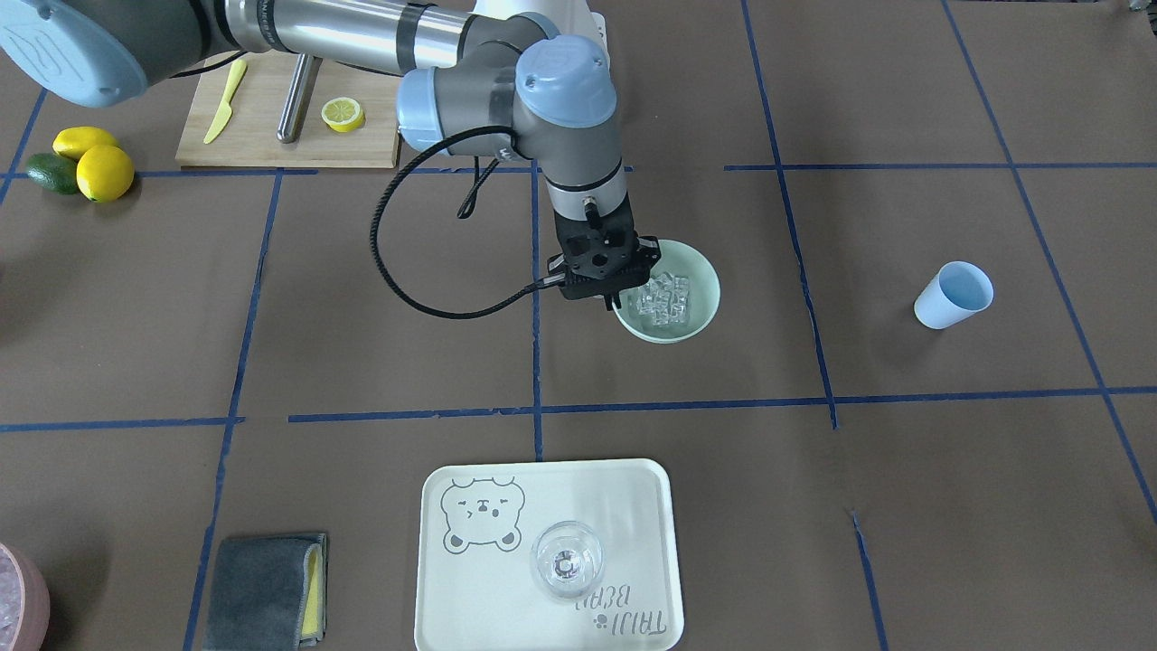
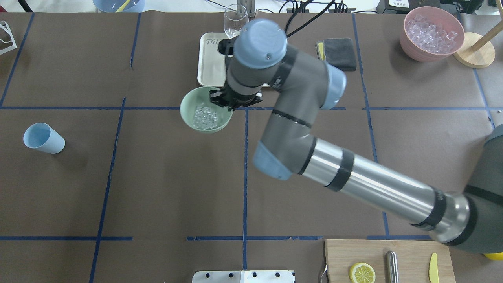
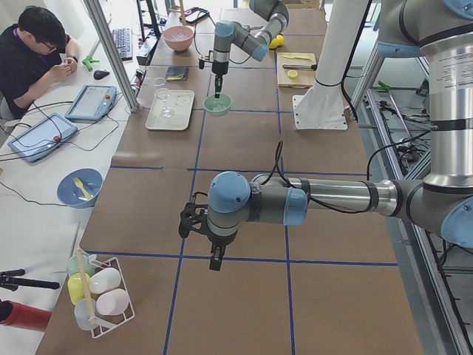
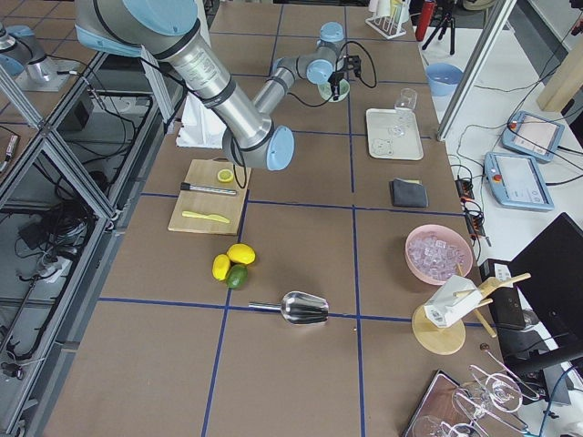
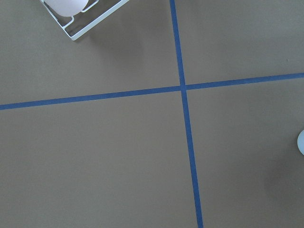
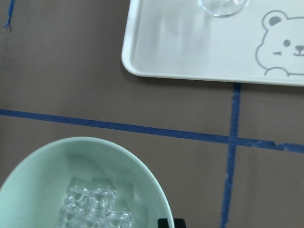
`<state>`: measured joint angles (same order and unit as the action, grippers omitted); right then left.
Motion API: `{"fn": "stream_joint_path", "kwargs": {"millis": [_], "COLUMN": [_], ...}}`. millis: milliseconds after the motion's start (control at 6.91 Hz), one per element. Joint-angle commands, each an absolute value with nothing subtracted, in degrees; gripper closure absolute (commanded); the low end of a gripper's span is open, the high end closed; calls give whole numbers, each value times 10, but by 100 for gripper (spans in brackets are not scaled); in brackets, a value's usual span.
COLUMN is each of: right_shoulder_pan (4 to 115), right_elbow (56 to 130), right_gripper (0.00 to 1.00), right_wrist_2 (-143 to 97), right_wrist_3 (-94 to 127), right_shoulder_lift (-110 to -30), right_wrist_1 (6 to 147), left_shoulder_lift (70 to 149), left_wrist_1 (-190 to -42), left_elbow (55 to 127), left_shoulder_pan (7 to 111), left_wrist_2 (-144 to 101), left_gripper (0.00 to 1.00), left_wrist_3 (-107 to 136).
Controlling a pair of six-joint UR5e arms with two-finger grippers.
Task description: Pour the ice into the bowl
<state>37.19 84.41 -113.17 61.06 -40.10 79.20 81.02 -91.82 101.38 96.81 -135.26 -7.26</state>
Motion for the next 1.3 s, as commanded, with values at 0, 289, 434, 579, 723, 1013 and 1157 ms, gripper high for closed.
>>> {"fn": "stream_joint_path", "kwargs": {"millis": [0,289,434,579,723,1013,1157], "right_shoulder_pan": [487,544,566,583,586,592,592], "right_elbow": [944,1001,1018,1015,1014,978,951], "right_gripper": [100,100,100,100,100,100,100], "right_wrist_2": [-1251,-1297,-1303,-1303,-1303,-1320,-1320], "right_wrist_3": [464,390,321,255,248,253,253], "right_shoulder_lift": [-543,-666,-731,-802,-860,-934,-946], "right_wrist_1": [794,783,777,739,683,545,506], "left_shoulder_lift": [810,811,815,818,818,818,818], "left_wrist_1": [-897,-897,-897,-897,-897,-897,-897], "left_elbow": [1012,1016,1017,1019,1020,1026,1029], "left_shoulder_pan": [963,958,958,958,957,955,955], "left_wrist_2": [-1352,-1356,-1356,-1356,-1356,-1356,-1356], "left_gripper": [0,0,0,0,0,0,0], "left_wrist_3": [-76,-76,-76,-76,-76,-76,-76]}}
